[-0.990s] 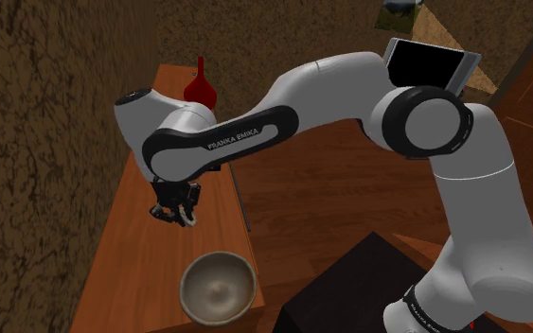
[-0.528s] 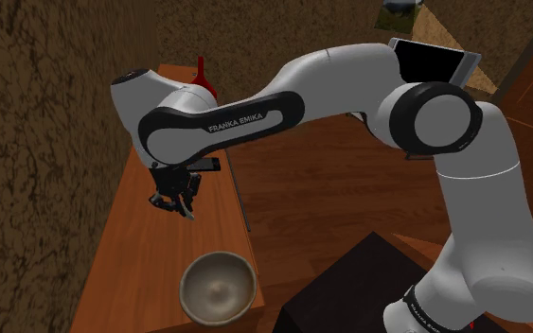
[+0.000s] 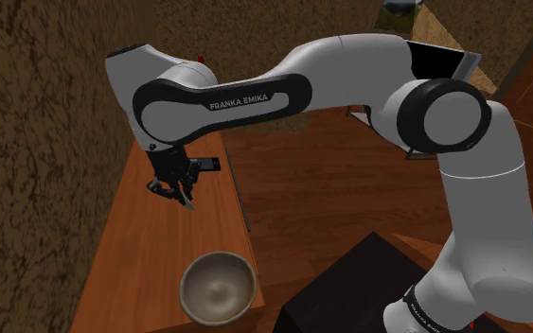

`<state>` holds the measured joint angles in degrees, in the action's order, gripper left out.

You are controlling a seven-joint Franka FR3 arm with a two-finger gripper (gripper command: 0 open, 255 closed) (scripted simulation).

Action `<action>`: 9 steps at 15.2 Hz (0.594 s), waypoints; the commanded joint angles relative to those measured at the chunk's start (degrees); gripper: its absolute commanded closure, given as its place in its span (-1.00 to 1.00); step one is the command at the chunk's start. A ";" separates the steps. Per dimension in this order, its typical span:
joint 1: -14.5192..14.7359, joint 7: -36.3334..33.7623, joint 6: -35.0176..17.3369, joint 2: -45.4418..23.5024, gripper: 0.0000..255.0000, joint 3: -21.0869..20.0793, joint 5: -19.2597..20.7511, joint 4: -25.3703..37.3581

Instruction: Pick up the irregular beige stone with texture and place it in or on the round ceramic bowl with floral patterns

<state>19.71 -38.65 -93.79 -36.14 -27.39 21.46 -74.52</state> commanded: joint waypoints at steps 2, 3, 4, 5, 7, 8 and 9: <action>-0.32 -0.62 0.00 2.32 1.00 -0.62 -0.77 -2.38; -0.71 -1.47 -1.17 4.35 1.00 -1.19 -1.41 -5.65; -1.02 -2.28 -2.25 6.28 1.00 -1.74 -2.08 -8.70; -1.28 -3.05 -3.25 8.13 1.00 -2.29 -2.76 -11.58; -1.64 -4.49 -5.07 11.65 1.00 -3.37 -4.18 -16.87; -1.74 -5.17 -5.89 13.33 1.00 -3.91 -4.92 -19.31; -1.80 -5.82 -6.66 14.97 1.00 -4.44 -5.68 -21.64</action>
<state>17.92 -43.78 -99.68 -22.55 -31.38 16.40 -94.03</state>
